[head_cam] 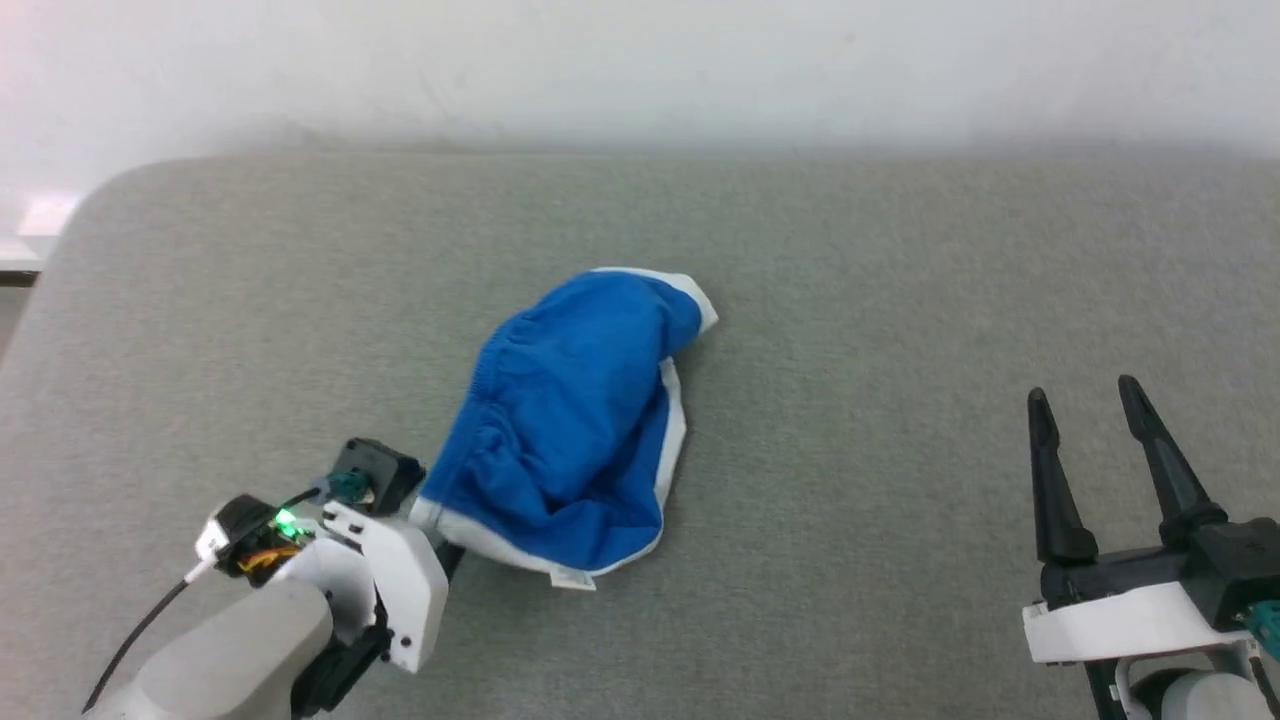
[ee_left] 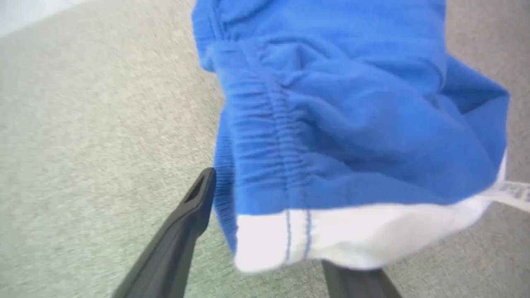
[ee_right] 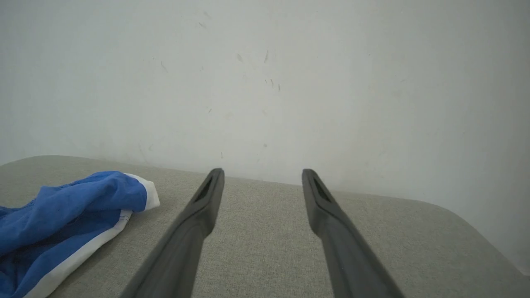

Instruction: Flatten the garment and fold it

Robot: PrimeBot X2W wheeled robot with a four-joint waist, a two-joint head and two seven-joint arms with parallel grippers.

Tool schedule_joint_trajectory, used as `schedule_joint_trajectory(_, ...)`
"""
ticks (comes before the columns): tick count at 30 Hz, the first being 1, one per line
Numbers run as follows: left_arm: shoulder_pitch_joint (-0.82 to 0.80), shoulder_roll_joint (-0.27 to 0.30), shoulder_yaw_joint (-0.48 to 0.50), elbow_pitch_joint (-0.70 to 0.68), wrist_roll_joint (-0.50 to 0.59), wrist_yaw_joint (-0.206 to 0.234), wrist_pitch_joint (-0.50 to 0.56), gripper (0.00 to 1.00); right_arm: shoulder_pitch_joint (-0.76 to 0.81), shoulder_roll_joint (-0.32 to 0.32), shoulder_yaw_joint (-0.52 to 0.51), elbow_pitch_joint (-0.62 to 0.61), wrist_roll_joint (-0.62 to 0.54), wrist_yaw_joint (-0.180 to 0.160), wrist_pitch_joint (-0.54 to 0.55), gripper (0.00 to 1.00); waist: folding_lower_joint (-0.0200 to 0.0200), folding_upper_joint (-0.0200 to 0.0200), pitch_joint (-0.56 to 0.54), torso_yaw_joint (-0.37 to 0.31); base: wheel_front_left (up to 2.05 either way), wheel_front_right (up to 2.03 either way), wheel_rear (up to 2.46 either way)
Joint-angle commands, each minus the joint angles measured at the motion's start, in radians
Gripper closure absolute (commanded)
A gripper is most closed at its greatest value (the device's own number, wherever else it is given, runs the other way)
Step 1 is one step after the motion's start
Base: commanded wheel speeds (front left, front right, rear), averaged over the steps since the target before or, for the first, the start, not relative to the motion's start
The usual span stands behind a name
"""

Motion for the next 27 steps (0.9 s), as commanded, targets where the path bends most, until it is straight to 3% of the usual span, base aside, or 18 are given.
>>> schedule_joint_trajectory(1,0.007,0.003,0.016,-0.011,0.010,0.019,-0.025,0.00,-0.012,0.001,-0.003,-0.006,-0.016,-0.002,-0.005,0.00,0.0002,0.0000,-0.045,0.044,0.00,0.00,0.00)
schedule_joint_trajectory(8,0.066,0.082,0.087,-0.193,0.025,0.176,-0.141,0.00,-0.116,-0.098,0.046,0.003,-0.033,-0.002,-0.005,0.00,0.0002,0.0000,-0.077,0.084,0.00,0.00,0.00)
schedule_joint_trajectory(15,0.132,0.125,0.185,-0.368,0.104,0.379,-0.230,0.00,-0.286,-0.265,0.264,0.135,0.019,-0.002,-0.005,0.00,0.0002,0.0000,-0.061,0.108,0.00,0.00,0.00)
schedule_joint_trajectory(18,0.151,0.085,0.245,-0.410,0.186,0.455,-0.237,0.00,-0.384,-0.341,0.430,0.257,0.103,-0.002,0.013,0.00,0.0002,0.0000,-0.047,0.116,0.00,0.00,0.00)
schedule_joint_trajectory(21,0.182,0.031,0.333,-0.465,0.300,0.516,-0.238,0.00,-0.507,-0.404,0.620,0.338,0.229,-0.002,0.121,0.00,0.0002,0.0000,-0.025,0.122,0.00,0.00,0.00)
schedule_joint_trajectory(27,0.271,-0.080,0.517,-0.510,0.455,0.539,-0.238,0.00,-0.759,-0.454,0.938,0.408,0.556,-0.002,0.452,0.00,0.0002,0.0000,0.045,0.136,0.00,0.00,0.00)
